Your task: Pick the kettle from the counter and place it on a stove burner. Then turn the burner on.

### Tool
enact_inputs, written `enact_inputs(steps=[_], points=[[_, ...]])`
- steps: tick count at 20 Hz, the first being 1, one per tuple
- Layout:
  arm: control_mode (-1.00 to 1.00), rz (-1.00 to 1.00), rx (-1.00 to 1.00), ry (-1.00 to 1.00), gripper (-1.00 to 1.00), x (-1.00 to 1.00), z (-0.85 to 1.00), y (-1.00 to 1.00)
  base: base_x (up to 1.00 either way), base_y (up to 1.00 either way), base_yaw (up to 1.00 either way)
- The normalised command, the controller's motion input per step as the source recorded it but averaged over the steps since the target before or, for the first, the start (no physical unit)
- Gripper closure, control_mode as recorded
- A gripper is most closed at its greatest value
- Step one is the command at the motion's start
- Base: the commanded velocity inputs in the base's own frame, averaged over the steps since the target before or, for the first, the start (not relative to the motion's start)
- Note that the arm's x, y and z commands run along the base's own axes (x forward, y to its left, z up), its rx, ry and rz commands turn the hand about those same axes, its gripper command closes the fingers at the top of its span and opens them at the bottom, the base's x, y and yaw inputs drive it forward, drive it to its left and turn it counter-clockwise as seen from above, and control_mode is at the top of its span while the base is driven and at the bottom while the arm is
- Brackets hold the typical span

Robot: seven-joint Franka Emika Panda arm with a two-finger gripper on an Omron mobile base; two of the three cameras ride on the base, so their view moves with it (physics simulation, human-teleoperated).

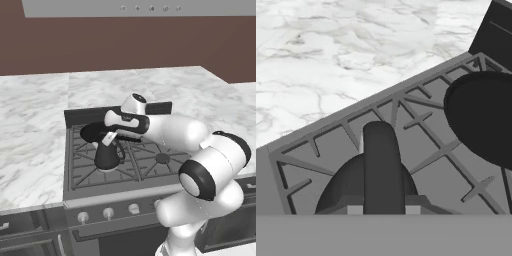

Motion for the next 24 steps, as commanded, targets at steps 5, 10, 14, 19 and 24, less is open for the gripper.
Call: enact_inputs(steps=[5,10,14,19,24], points=[[-1.00,0.00,0.00,0.00,1.00,0.00,-0.18,0.01,0.00,0.00,0.00],[-1.00,0.00,0.02,0.00,1.00,0.00,-0.23,0.00,0.00,0.00,0.00],[-1.00,0.00,0.02,-0.03,1.00,0.00,-0.19,0.00,0.00,0.00,0.00],[-1.00,0.00,0.00,-0.01,1.00,0.00,-0.04,0.00,0.00,0.00,0.00],[-1.00,0.00,0.00,0.00,-1.00,0.00,0.00,0.00,0.00,0.00,0.00]])
